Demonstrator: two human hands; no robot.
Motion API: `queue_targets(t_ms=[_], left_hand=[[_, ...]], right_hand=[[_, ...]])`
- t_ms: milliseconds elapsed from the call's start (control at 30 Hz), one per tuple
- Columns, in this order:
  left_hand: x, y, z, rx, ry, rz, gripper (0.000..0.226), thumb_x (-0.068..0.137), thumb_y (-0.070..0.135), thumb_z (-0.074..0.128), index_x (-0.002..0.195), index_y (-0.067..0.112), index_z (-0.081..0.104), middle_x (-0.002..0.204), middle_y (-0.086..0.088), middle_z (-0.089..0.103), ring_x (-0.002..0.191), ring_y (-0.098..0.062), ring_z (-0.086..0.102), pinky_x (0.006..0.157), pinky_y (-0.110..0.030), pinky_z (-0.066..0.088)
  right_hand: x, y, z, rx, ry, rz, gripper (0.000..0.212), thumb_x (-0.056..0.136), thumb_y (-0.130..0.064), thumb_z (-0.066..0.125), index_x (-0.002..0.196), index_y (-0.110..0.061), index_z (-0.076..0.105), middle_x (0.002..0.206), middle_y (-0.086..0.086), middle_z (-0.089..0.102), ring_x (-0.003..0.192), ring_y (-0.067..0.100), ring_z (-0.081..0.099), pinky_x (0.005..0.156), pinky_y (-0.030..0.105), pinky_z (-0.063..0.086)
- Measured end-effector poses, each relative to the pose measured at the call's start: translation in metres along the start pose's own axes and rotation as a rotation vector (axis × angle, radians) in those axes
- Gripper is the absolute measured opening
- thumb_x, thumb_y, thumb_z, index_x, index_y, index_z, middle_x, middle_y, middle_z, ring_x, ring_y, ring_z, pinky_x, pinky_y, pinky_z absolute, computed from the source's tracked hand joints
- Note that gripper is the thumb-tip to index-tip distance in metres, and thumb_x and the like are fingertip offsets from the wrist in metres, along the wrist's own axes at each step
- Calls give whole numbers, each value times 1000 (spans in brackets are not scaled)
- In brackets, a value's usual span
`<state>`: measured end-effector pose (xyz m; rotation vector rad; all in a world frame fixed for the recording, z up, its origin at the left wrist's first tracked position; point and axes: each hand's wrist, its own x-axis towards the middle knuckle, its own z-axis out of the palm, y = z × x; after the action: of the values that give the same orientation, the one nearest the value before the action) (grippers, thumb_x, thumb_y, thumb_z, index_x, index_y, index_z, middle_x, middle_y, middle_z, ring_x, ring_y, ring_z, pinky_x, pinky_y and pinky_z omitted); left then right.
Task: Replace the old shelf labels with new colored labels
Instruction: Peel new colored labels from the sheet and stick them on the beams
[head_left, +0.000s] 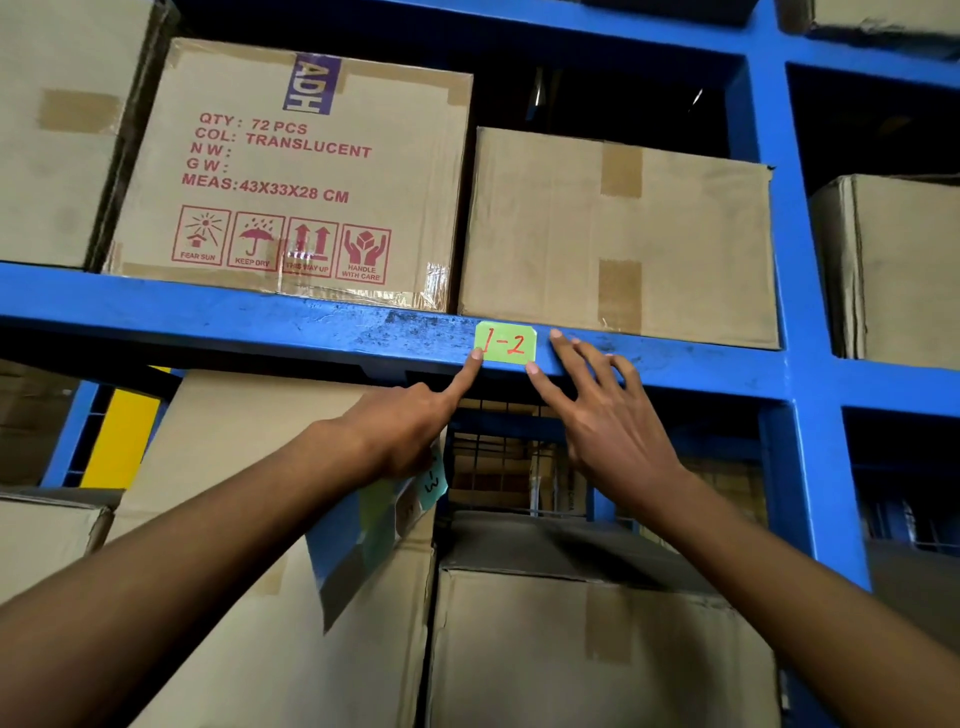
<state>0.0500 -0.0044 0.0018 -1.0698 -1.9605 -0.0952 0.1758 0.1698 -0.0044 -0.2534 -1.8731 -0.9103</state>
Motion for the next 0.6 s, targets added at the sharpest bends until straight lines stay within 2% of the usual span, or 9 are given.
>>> queue_targets(t_ms=[67, 133, 200, 300, 367, 500, 600], left_hand=[[0, 1, -3, 6, 17, 3, 103, 84, 12, 55, 141, 29, -29, 68, -3, 37, 57, -22, 36, 53, -35, 33], [2, 2, -6, 15, 67, 11, 100, 84, 15, 54, 143, 30, -25, 64, 1, 28, 54, -20, 31, 50, -33, 28], [7, 5, -8, -10, 73, 21, 100, 84, 13, 54, 143, 32, -24, 64, 0, 29, 54, -19, 32, 46, -31, 22], [11, 8, -5, -78, -12, 35, 105, 82, 7, 56, 141, 33, -27, 64, -3, 33, 51, -19, 35, 43, -29, 24], [10, 7, -2, -116, -21, 46, 109, 80, 4, 58, 140, 34, -28, 62, -5, 36, 50, -21, 38, 42, -30, 26], [4, 5, 2, -205, -10, 48, 110, 78, -1, 56, 140, 34, -28, 66, -8, 41, 62, -31, 48, 52, -37, 34], [-3, 9, 5, -342, -22, 53, 108, 78, 0, 58, 143, 29, -23, 81, -11, 45, 78, -37, 51, 66, -45, 44]], right_hand=[[1, -1, -4, 38, 18, 24, 61, 85, -11, 53, 141, -19, 32, 154, 19, 18, 140, 33, 21, 110, 49, 23], [8, -6, -8, 94, 64, 33, 57, 83, -10, 54, 137, -16, 38, 152, 20, 23, 139, 33, 24, 109, 48, 24], [17, -12, -9, 106, 64, 23, 62, 83, -11, 51, 141, -19, 30, 155, 18, 17, 141, 31, 19, 109, 47, 21], [22, -15, -1, 103, 20, 39, 69, 86, -12, 48, 145, -23, 15, 157, 15, 2, 143, 29, 5, 112, 46, 13], [17, -14, 5, 114, 17, 79, 72, 86, -11, 48, 146, -25, 12, 158, 15, 1, 144, 28, 3, 112, 46, 11], [4, -9, 6, 176, 53, 174, 70, 83, -10, 49, 145, -28, 20, 157, 16, 8, 143, 29, 9, 110, 47, 12], [-2, -10, 5, 231, 36, 234, 66, 83, -12, 49, 143, -25, 26, 157, 15, 10, 143, 28, 9, 109, 44, 11]])
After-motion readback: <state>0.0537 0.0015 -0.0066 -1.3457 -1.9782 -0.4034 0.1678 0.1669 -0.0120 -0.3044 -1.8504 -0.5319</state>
